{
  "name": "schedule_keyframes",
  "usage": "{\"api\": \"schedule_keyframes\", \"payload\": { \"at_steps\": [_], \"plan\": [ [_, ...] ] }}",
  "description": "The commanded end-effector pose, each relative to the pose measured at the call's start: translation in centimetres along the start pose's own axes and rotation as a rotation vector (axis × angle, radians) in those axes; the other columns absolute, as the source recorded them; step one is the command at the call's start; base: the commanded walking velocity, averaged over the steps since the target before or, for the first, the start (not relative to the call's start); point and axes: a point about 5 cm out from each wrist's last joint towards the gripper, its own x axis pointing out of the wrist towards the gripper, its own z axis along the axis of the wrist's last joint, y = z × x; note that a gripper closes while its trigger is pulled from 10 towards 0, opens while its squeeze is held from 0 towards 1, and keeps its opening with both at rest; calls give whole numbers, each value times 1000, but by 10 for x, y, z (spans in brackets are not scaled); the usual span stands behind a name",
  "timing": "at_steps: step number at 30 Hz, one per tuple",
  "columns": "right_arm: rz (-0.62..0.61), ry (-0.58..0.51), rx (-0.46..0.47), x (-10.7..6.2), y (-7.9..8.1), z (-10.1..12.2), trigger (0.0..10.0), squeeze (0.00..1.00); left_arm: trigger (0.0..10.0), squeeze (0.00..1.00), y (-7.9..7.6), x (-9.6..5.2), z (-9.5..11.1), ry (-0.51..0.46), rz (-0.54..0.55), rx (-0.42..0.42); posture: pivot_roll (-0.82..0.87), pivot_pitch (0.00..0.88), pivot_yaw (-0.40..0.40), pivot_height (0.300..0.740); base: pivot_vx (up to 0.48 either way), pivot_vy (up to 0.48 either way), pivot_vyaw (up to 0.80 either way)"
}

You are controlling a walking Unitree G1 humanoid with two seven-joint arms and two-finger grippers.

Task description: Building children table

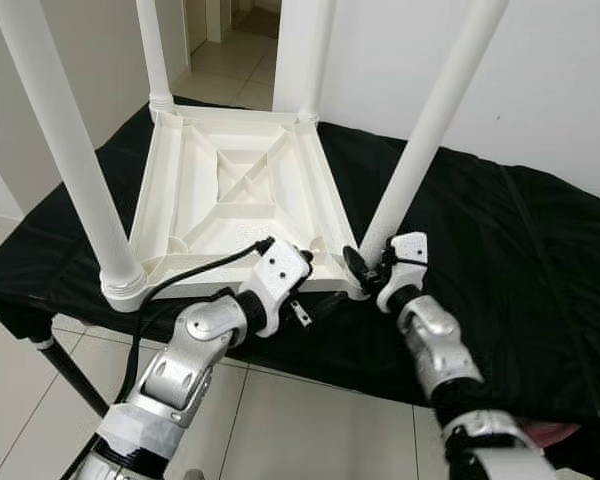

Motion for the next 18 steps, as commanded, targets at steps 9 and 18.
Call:
{"api": "schedule_keyframes", "payload": {
  "at_steps": [9, 18],
  "plan": [
    [-306, 78, 48, -23, 17, -18, 10000, 0, 10000, 0, -2, -1, -4, 9, -13, -11, -24, 0, -98, 740, 0, 0, 0],
    [-280, 30, 35, -28, 7, -6, 10000, 1000, 10000, 0, -2, -2, -5, 12, -9, -13, -33, 0, -103, 740, 0, 0, 0]
  ]
}}
